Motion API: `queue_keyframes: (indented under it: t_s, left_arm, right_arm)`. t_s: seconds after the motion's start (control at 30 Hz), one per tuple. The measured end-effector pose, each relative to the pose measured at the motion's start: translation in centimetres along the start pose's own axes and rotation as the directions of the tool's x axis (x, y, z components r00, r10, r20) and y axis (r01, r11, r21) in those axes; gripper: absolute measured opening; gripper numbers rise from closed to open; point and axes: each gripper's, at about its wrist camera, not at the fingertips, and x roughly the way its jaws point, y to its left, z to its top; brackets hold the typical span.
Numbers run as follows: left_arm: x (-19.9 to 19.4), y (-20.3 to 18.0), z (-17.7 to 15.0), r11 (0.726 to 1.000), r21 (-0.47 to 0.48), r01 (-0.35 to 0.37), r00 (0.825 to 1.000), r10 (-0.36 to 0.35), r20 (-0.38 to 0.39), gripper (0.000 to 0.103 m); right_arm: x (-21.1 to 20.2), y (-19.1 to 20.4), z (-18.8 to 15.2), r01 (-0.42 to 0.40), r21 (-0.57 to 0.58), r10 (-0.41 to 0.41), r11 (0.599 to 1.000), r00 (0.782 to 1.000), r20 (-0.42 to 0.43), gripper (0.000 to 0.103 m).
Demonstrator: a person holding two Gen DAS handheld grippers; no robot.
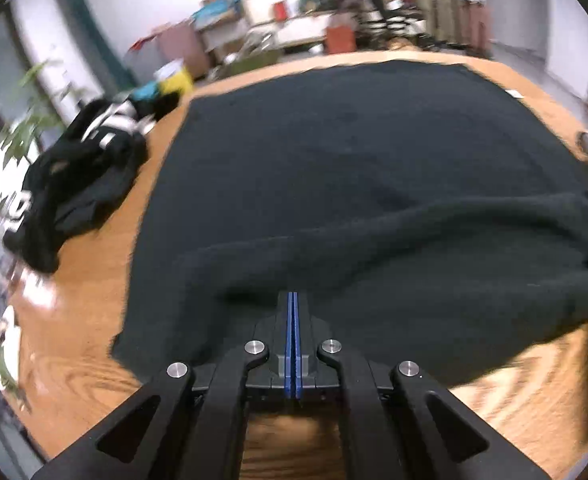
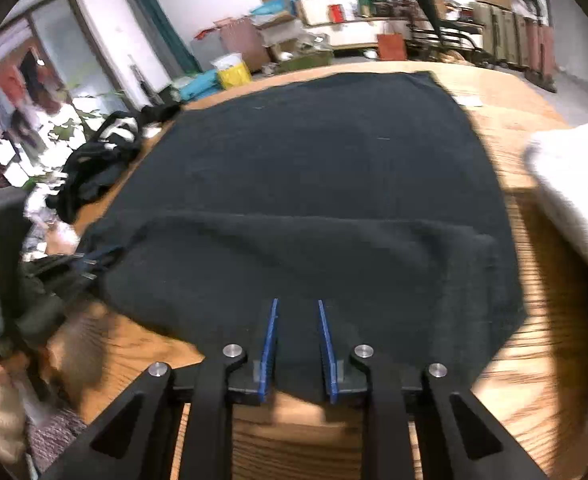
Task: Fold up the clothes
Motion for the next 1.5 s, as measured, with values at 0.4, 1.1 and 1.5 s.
queue_keyframes:
  t_s: [0.4,1.1,1.5]
  left_arm:
    - [-3.7,0.0,0.1,0.978,0.004,0.210,0.978,-0.210,0.016,0.001]
    - [-3.5,3.8,1.0,0.972,-0.095,0.213,0.975,-0.218,-0.042,0.003]
    - [2.1,5.2,2.1,0.964,-0.175,0.200,0.971,-0.219,-0.092,0.003]
  right_arm:
    - [-1.8,1.7,0.2,-0.178,0.036,0.178,0.983,0.984,0.001,0.022]
    - [-3.1,-0.3,0.2,-0.209,0.066,0.209,0.976,0.978,-0.007,0.017]
    - [1.0,-4.4,2.6,0.084,0.160,-0.087,0.984,0.996,0.008,0.010]
